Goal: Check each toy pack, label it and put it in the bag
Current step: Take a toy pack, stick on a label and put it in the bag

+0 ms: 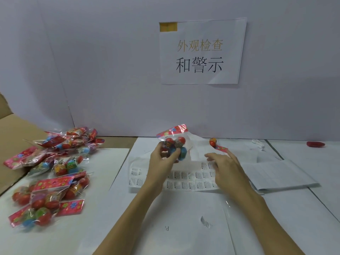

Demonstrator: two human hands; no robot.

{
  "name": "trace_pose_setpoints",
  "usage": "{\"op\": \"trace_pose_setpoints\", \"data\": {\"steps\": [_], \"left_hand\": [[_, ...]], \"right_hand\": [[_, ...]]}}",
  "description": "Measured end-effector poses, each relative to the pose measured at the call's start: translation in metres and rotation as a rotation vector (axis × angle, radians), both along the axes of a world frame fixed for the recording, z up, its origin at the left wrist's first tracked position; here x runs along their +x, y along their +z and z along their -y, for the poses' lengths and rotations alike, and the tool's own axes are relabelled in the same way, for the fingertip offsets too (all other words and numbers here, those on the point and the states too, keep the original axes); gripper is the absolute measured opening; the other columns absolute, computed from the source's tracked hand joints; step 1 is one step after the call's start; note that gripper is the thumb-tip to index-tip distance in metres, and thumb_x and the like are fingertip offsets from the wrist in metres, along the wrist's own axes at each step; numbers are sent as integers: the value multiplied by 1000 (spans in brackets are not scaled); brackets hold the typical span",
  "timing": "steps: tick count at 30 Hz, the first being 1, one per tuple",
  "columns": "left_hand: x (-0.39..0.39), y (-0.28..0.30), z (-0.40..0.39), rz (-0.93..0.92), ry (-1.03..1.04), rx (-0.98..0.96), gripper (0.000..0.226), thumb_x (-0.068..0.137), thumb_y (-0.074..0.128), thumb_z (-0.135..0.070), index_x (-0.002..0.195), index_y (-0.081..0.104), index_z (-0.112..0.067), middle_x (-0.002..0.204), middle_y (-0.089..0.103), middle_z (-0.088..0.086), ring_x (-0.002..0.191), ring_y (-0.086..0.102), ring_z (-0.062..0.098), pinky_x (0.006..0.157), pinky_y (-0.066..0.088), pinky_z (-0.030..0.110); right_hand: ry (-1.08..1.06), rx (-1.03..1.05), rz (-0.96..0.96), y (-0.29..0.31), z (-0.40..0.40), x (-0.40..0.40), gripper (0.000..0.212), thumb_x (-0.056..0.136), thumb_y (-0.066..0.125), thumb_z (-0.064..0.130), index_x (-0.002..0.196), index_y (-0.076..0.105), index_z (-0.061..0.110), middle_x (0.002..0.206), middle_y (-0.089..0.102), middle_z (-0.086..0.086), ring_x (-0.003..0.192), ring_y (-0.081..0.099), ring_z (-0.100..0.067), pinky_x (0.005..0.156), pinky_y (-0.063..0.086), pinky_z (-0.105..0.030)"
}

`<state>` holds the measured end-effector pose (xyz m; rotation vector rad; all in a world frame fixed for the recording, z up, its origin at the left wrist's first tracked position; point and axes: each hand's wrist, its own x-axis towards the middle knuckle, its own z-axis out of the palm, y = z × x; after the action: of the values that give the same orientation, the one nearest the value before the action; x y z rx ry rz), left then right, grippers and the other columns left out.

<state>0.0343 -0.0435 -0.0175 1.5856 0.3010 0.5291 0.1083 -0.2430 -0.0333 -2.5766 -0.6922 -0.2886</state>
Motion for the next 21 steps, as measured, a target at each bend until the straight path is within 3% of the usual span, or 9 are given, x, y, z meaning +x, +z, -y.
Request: {"op": "trace_pose_setpoints", "data": {"steps": [2, 6, 8, 10, 12, 16, 21], "left_hand": [[1, -3, 3, 1, 38, 152, 42, 94, 76, -32, 127, 51, -39, 112, 64, -19, 106, 66, 6, 70, 52, 8], [0, -10, 8, 156, 79, 476, 90, 94, 76, -16, 155, 17, -46, 120, 55, -28, 93, 67, -12, 77, 47, 0], [1, -11, 8, 205, 112, 754, 78, 95, 72, -4, 145, 34, -51, 134, 51, -12, 95, 67, 2, 82, 52, 8], [2, -15, 9, 234, 103, 1001, 52, 86, 67, 12, 116, 64, -30, 133, 48, 3, 99, 65, 21, 80, 61, 32], [2, -22, 11, 251, 41, 1076, 33, 81, 65, 12, 92, 72, -18, 125, 53, 5, 102, 60, 24, 77, 56, 46], [3, -28, 12, 210, -12, 1033, 12, 90, 74, -22, 102, 73, -19, 126, 53, 0, 106, 57, 22, 85, 55, 47], [8, -33, 8, 153, -29, 1050, 16, 89, 81, -28, 102, 77, -21, 131, 56, 5, 113, 56, 28, 88, 54, 50]], "right_hand": [[56, 19, -41, -1, 3, 1, 38, 102, 61, 14, 137, 60, 29, 122, 73, 8, 129, 52, -20, 122, 32, -37], [139, 122, -98, -1, -1, -3, 27, 98, 67, 7, 115, 68, 28, 95, 70, 8, 100, 62, -17, 101, 50, -41], [165, 123, -110, -1, -4, -6, 26, 99, 65, 8, 111, 66, 31, 94, 67, 8, 99, 61, -16, 100, 49, -40], [195, 139, -111, -1, -6, -8, 26, 100, 63, 8, 108, 63, 33, 93, 65, 6, 99, 60, -16, 97, 49, -40], [203, 151, -109, -1, -7, -9, 25, 100, 62, 8, 107, 62, 32, 92, 64, 5, 98, 59, -16, 95, 49, -40], [194, 215, -109, 1, -7, -8, 25, 99, 61, 5, 106, 66, 29, 93, 63, 5, 99, 59, -17, 93, 49, -38], [192, 227, -121, -1, -7, -7, 26, 100, 61, 5, 106, 69, 29, 99, 64, 4, 102, 60, -16, 93, 51, -35]]}}
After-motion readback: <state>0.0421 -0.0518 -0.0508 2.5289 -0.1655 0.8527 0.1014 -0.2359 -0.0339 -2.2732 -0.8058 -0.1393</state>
